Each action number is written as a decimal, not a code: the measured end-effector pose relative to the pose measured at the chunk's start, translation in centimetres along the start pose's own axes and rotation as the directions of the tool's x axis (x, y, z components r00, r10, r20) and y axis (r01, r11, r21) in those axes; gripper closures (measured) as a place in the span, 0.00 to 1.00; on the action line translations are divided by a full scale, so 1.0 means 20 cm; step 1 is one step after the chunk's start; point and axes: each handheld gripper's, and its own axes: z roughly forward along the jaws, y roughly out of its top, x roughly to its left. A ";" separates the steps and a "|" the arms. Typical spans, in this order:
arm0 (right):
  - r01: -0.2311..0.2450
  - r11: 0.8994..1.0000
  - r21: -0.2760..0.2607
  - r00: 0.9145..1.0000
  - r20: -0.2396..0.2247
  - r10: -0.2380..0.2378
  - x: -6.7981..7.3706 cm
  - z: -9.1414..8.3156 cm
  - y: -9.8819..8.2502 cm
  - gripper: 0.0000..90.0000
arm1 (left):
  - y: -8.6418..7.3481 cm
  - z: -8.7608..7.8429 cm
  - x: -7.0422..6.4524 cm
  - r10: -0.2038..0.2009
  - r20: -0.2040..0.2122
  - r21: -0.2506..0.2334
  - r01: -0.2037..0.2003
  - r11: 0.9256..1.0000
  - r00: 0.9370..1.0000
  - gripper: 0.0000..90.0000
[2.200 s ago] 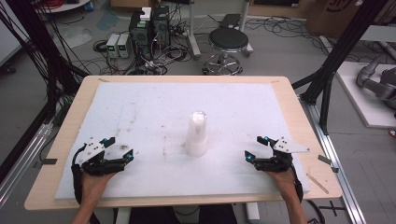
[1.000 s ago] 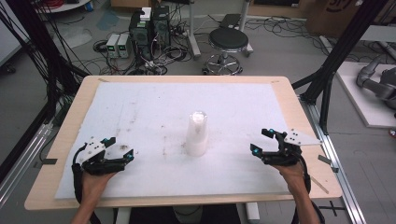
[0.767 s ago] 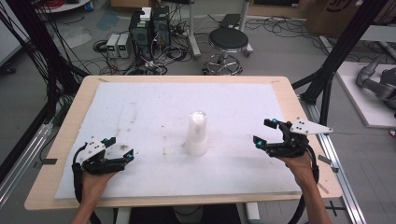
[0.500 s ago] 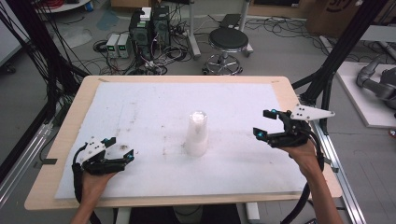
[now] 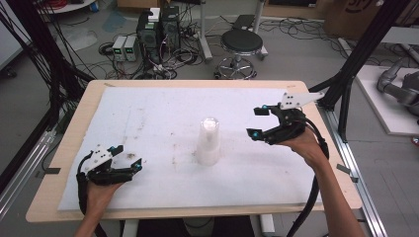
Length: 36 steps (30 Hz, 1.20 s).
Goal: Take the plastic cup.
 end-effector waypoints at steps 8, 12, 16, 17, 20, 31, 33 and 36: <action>0.035 0.998 0.043 0.996 -0.079 -0.031 0.01 0.16 0.10 0.18 | 0.00 0.00 0.00 0.001 0.002 0.002 -0.001 1.000 1.000 0.13; 0.055 0.997 0.059 0.992 -0.113 -0.049 0.02 0.23 0.14 0.17 | 0.00 0.00 0.00 0.002 0.006 0.004 -0.002 1.000 1.000 0.13; 0.069 0.995 0.077 0.989 -0.136 -0.058 0.02 0.29 0.17 0.17 | 0.00 0.00 0.00 0.005 0.005 0.005 -0.005 1.000 1.000 0.13; 0.069 0.995 0.078 0.989 -0.140 -0.058 0.02 0.31 0.18 0.17 | 0.00 0.00 0.00 0.005 0.005 0.005 -0.005 1.000 1.000 0.13; 0.073 0.994 0.084 0.987 -0.151 -0.060 0.02 0.35 0.19 0.17 | 0.00 0.00 0.00 0.005 0.005 0.006 -0.005 1.000 1.000 0.13; 0.090 0.986 0.139 0.983 -0.174 -0.065 0.02 0.47 0.18 0.16 | 0.00 0.00 0.00 0.006 0.005 0.005 -0.006 1.000 1.000 0.13; 0.087 0.987 0.138 0.982 -0.181 -0.062 0.02 0.48 0.17 0.16 | 0.00 0.00 0.00 0.005 0.005 0.006 -0.005 1.000 1.000 0.13; 0.077 0.989 0.129 0.980 -0.191 -0.051 0.02 0.51 0.14 0.16 | 0.00 0.00 0.00 0.006 0.005 0.006 -0.006 1.000 1.000 0.13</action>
